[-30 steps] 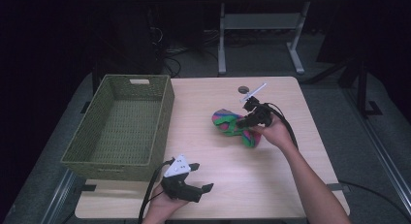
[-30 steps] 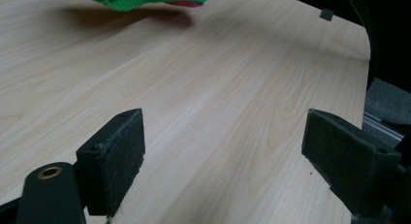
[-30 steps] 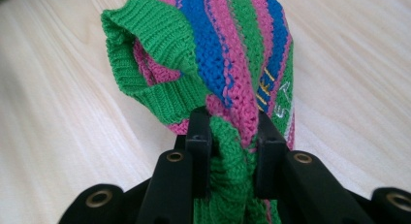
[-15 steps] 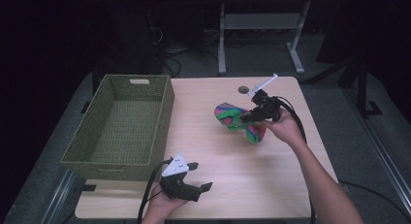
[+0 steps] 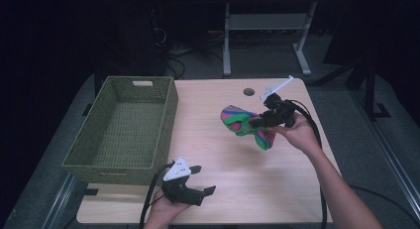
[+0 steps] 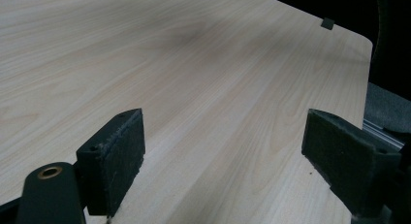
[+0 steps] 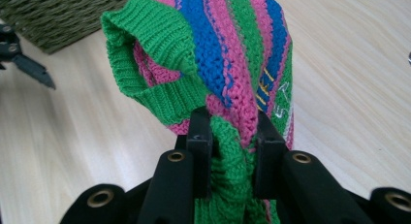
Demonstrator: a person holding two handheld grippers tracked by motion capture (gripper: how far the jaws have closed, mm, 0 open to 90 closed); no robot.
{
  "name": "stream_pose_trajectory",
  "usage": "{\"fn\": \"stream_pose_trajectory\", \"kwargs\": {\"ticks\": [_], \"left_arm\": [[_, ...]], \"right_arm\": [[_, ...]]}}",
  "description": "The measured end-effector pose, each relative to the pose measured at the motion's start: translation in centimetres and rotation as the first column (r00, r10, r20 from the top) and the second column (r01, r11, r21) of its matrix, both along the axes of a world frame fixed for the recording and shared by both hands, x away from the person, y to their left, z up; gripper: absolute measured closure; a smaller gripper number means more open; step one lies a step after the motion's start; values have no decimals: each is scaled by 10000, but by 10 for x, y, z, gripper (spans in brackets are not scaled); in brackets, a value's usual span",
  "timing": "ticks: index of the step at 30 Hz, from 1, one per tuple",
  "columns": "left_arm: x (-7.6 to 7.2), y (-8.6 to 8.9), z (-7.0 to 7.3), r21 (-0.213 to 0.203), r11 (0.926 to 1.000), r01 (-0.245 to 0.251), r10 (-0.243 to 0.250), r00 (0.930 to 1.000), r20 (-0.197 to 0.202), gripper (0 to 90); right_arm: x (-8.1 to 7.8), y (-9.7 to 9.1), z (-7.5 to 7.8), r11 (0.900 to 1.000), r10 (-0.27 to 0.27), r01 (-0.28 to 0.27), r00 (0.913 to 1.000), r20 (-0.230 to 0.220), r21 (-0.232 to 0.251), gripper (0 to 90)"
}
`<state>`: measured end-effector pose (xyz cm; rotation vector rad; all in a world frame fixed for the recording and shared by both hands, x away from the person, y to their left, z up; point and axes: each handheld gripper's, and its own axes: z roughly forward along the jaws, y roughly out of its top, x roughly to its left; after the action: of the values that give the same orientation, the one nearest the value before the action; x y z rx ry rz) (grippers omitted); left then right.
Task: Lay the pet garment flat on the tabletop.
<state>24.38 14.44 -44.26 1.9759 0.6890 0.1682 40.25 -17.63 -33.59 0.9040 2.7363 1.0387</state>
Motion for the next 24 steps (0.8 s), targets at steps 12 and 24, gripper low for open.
{"fn": "stream_pose_trajectory", "kwargs": {"ticks": [12, 24], "left_arm": [[-2, 1, 1, 21, 10000, -9, 9, 10000, 6, 153], [-4, 3, 2, -30, 10000, 1, 0, 9999, 121, 153]], "right_arm": [[-30, -3, 4, 9988, 395, -399, 9991, 136, 289, 741], [-64, -1, -6, 9967, 741, -748, 9970, 227, 309, 741]]}}
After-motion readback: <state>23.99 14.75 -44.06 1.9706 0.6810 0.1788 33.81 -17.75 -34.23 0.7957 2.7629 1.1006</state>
